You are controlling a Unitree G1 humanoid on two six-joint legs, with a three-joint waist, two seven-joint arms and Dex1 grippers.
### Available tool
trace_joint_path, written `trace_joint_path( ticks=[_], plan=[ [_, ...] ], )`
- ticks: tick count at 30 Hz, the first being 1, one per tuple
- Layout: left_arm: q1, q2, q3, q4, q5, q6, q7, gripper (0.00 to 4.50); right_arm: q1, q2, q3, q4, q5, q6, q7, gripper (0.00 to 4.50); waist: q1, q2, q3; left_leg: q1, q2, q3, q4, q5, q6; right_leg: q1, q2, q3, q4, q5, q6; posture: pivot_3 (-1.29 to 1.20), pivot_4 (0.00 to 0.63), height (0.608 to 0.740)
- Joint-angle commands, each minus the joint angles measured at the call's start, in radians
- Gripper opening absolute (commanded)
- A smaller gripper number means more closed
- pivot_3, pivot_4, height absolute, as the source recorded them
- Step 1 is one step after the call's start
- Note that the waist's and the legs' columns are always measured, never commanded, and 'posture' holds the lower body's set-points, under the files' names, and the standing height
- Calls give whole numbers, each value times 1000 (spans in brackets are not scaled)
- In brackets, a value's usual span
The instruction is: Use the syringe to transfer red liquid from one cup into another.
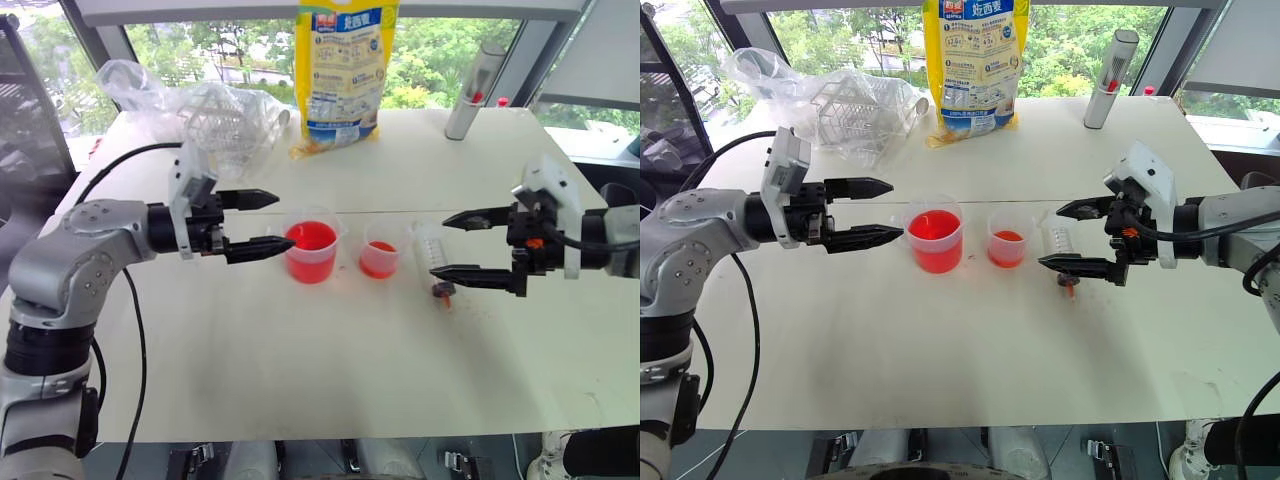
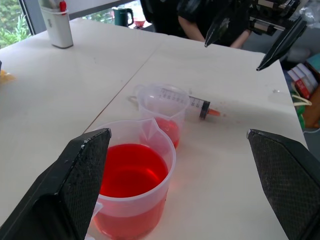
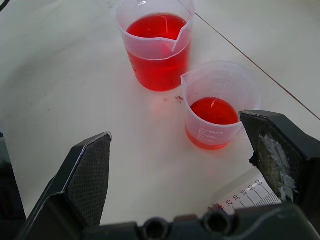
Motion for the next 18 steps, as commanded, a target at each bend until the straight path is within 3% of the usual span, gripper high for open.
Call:
trace_joint_path(
  ticks=[1,18],
  plan=[
    [-31,5,11,-7,-5,-18,-1,4500,1,-14,-46,-26,2,-24,-5,4473,0,0,0,0,0,0,0,0,0,0,0,0,0,0,0,0,150,740],
    [-63,-21,-9,31,7,-56,-17,4500,34,-21,-63,-48,23,47,-76,4473,1,0,0,0,0,0,0,0,0,0,0,0,0,0,0,0,150,740]
  ],
)
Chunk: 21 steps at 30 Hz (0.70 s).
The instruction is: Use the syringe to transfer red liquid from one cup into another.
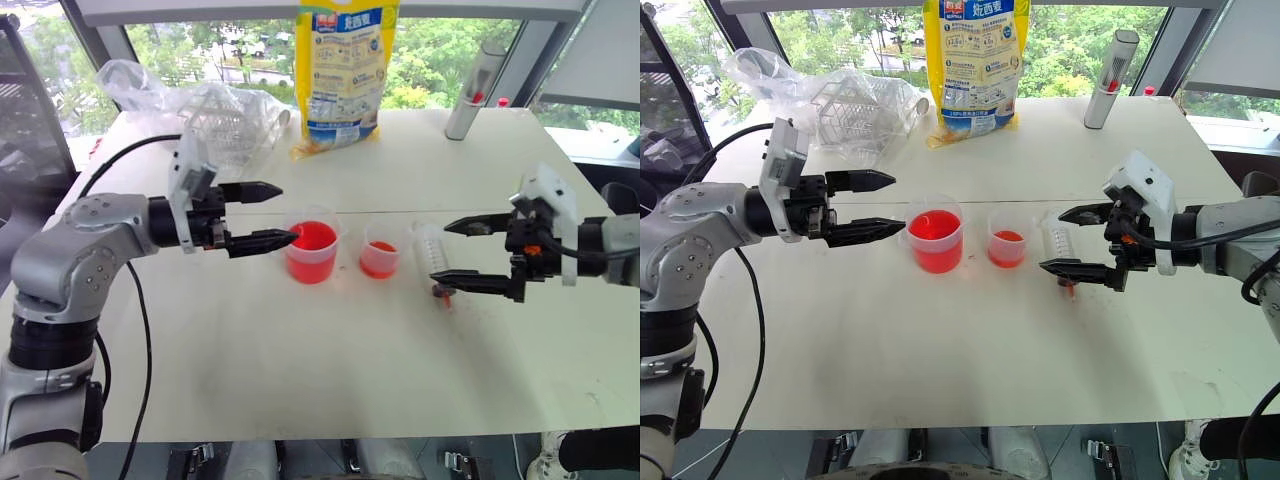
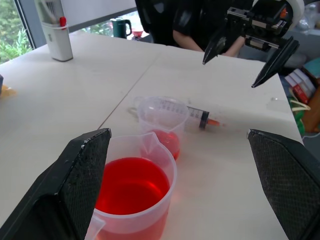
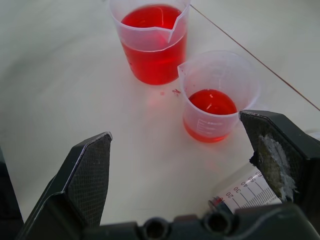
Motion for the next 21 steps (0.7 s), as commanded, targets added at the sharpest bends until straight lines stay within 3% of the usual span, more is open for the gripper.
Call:
trace_joint_path(
  ticks=[1,11,17,21],
  plan=[
    [-34,-2,-7,4,9,-31,-13,4500,-18,-18,-40,-18,26,47,-33,4473,0,0,0,0,0,0,0,0,0,0,0,0,0,0,0,0,150,740],
    [-35,2,-22,9,9,-31,-28,4500,-108,11,107,50,-70,185,-209,4473,-2,0,0,0,0,0,0,0,0,0,0,0,0,0,0,0,150,740],
    [-21,3,-25,-9,9,-24,-25,4500,-429,283,225,389,-174,541,-454,4473,-5,0,0,2,0,2,1,0,0,-1,0,2,3,0,-1,0,150,740],
    [3,8,-9,-38,-2,-14,-9,4500,-510,360,264,574,-239,620,-514,4473,3,0,0,-1,0,1,0,0,0,-3,0,2,4,0,-1,0,150,740]
  ],
)
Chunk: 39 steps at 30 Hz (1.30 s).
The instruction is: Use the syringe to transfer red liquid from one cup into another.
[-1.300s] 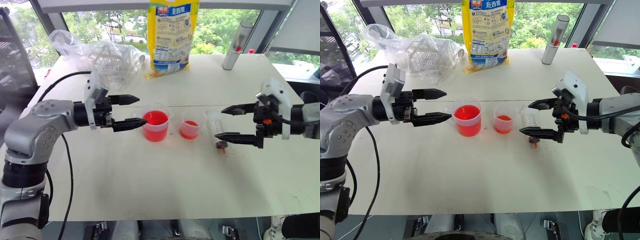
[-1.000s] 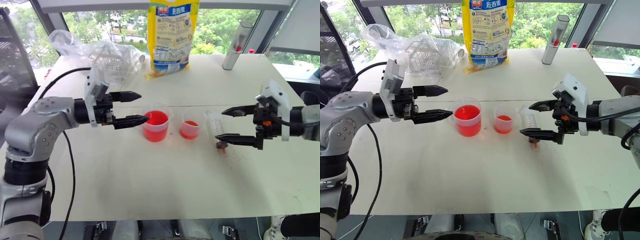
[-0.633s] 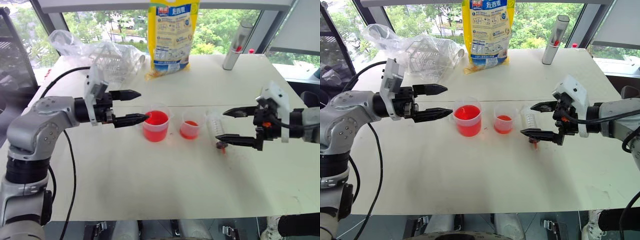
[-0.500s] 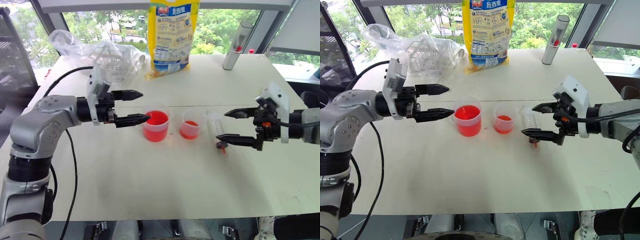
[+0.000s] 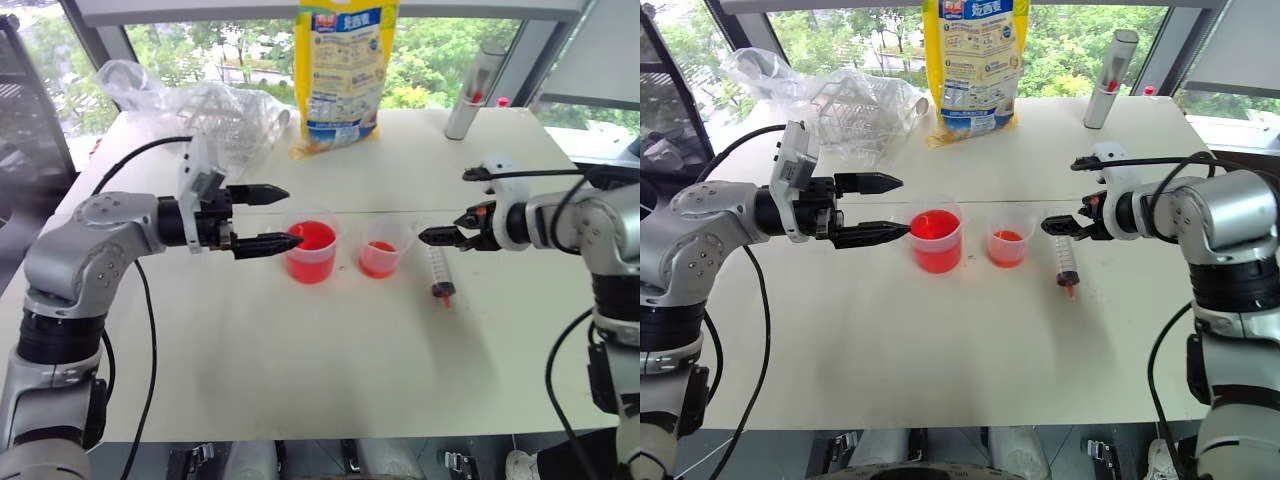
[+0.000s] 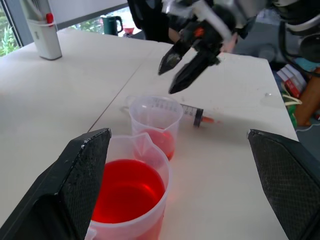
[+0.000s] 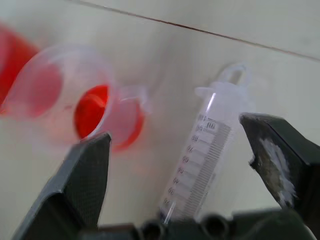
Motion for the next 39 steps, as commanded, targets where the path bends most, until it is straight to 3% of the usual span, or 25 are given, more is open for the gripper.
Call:
trace_joint_path(
  ticks=[1,20,23,26,28,36,39],
  plan=[
    [14,10,29,-48,-16,0,14,4500,-57,25,20,117,-57,52,-44,4473,4,0,0,-1,0,0,0,0,0,-1,0,0,0,0,0,0,150,740],
    [87,30,77,-138,-65,31,107,4500,-176,172,189,538,-215,-116,26,4473,-8,-1,-1,0,-1,0,1,0,0,0,3,0,1,0,0,0,150,740],
    [85,32,75,-136,-64,29,112,4500,-173,177,208,540,-226,-120,49,3662,-8,-1,-1,1,-1,0,1,0,0,0,3,0,1,0,0,0,150,740],
    [82,32,73,-133,-64,26,114,4500,-163,182,218,525,-233,-117,65,2157,-9,-1,-1,1,-1,0,1,0,0,0,3,0,1,0,0,0,150,740],
    [77,31,68,-129,-61,24,114,4500,-156,187,222,517,-239,-117,69,1425,-10,-1,-1,1,0,0,1,0,0,0,3,0,1,0,0,0,150,740],
    [53,29,56,-112,-51,18,108,4500,-137,159,180,431,-249,-85,54,1415,-19,-1,-1,1,0,-1,0,0,0,0,3,0,1,0,0,0,150,740],
    [52,34,58,-103,-45,11,102,4500,-106,108,127,316,-263,-150,34,1415,-17,-1,-1,0,0,-1,0,0,0,0,3,0,1,0,0,0,150,740]
  ],
)
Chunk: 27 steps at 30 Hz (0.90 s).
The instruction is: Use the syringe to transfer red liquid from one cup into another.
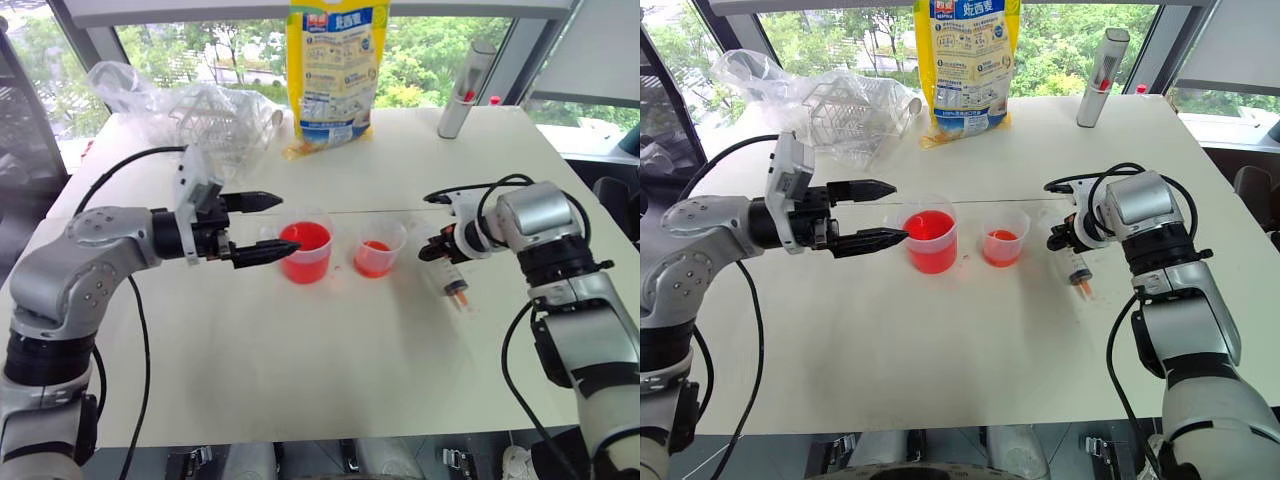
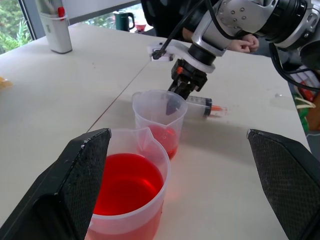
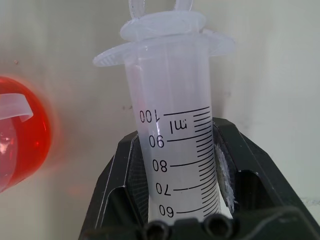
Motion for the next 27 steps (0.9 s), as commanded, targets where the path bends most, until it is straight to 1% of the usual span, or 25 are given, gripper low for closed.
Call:
trace_joint_path(
  ticks=[1,2,4,5,7,9,11,15,18,22,27],
  plan=[
    [-22,14,19,5,12,-31,-11,4500,26,-54,-128,-160,-11,-82,-36,1415,2,1,0,0,0,0,0,0,0,0,0,0,0,0,0,0,150,740],
    [-25,14,20,12,16,-36,-14,4500,37,-51,-189,-203,-1,-123,-52,1415,3,1,1,-1,0,0,0,0,0,-1,0,0,0,0,0,0,150,740],
    [-33,15,20,25,21,-45,-22,4500,59,-50,-271,-277,12,-198,-69,1415,5,2,1,-1,0,0,0,0,0,-1,-1,0,0,0,0,0,150,740],
    [-42,15,21,37,24,-51,-27,4500,79,-47,-314,-336,20,-271,-68,1415,5,1,1,-1,0,1,0,0,0,-1,-1,0,0,0,0,0,150,740],
    [-63,14,23,65,30,-63,-38,4500,107,-34,-377,-446,54,-373,-42,1415,7,1,1,-1,0,0,0,0,0,-1,-1,-1,0,0,0,0,150,740],
    [-85,11,23,94,36,-77,-48,4500,114,-4,-430,-540,108,-420,-18,1415,9,1,1,-1,0,0,0,0,0,-1,0,-1,0,0,0,0,150,740],
    [-109,9,21,121,44,-90,-59,4500,117,27,-456,-630,158,-476,5,1415,7,1,1,0,0,0,0,0,0,-1,1,-1,0,0,0,0,150,740],
    [-161,7,19,168,51,-106,-83,4500,128,98,-452,-778,277,-550,76,1415,9,1,1,0,1,0,0,0,0,-1,1,-1,1,0,0,0,150,740],
    [-205,-1,25,194,40,-100,-87,4500,153,226,-436,-812,370,-633,101,1415,12,1,0,0,1,0,0,0,0,0,1,-1,1,0,0,0,150,740],
    [-202,22,44,169,31,-83,-90,4500,166,376,-375,-759,365,-750,80,1415,13,1,0,0,1,0,1,0,0,0,0,-1,1,0,0,0,150,740],
    [-197,47,77,148,12,-61,-71,4500,230,464,-248,-657,257,-957,126,1415,13,1,0,0,1,0,1,0,0,0,-2,-1,1,0,0,0,150,740]
  ],
)
